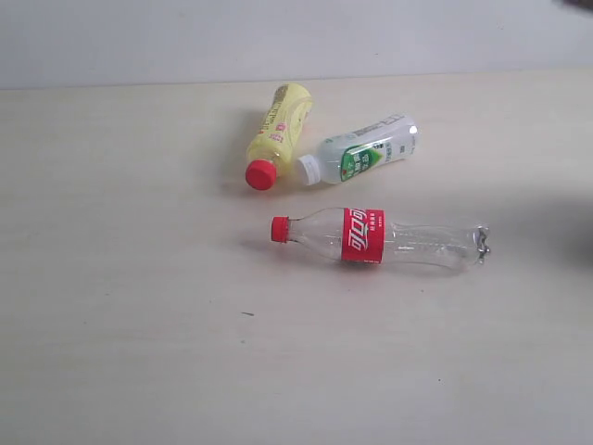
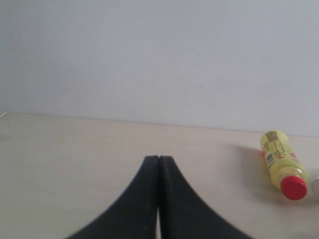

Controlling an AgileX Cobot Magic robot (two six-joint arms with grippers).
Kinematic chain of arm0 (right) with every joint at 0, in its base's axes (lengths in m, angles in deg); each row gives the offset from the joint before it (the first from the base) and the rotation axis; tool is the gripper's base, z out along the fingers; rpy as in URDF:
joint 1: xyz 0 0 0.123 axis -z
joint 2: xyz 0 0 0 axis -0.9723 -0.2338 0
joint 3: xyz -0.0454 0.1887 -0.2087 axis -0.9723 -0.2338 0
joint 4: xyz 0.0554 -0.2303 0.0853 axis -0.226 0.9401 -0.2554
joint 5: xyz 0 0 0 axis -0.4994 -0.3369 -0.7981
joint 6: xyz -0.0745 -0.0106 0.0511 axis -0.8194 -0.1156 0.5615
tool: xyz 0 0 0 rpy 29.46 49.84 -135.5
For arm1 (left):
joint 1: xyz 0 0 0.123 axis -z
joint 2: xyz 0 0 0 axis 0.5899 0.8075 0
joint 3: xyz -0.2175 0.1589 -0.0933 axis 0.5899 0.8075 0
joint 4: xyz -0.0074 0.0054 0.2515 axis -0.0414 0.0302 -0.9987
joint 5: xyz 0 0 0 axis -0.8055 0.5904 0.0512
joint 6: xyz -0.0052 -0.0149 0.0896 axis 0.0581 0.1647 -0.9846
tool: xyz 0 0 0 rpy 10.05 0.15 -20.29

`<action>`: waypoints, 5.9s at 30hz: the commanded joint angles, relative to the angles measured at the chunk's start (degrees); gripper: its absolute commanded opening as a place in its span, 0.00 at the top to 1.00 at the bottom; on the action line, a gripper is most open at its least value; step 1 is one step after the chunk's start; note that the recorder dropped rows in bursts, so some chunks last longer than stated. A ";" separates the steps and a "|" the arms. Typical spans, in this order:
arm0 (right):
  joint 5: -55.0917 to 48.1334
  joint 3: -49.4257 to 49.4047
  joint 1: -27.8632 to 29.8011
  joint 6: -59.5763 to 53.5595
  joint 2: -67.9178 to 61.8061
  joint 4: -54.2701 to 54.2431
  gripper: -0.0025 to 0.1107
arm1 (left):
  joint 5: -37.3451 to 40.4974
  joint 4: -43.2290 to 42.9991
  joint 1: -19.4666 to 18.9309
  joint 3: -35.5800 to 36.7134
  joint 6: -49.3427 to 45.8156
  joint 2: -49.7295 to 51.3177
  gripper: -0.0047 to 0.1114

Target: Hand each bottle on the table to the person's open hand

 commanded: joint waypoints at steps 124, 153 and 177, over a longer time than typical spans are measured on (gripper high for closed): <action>-43.39 37.29 -2.37 -58.92 -75.67 -24.27 0.34 | 0.68 -0.07 -0.07 0.00 -0.06 -0.38 0.96; -30.17 37.18 -2.37 -61.46 -80.99 -23.09 0.28 | 0.68 -0.07 -0.07 0.00 -0.06 -0.38 0.96; -30.28 37.18 -2.37 -58.86 -86.58 -23.09 0.29 | 0.68 -0.07 -0.07 0.00 -0.06 -0.38 0.96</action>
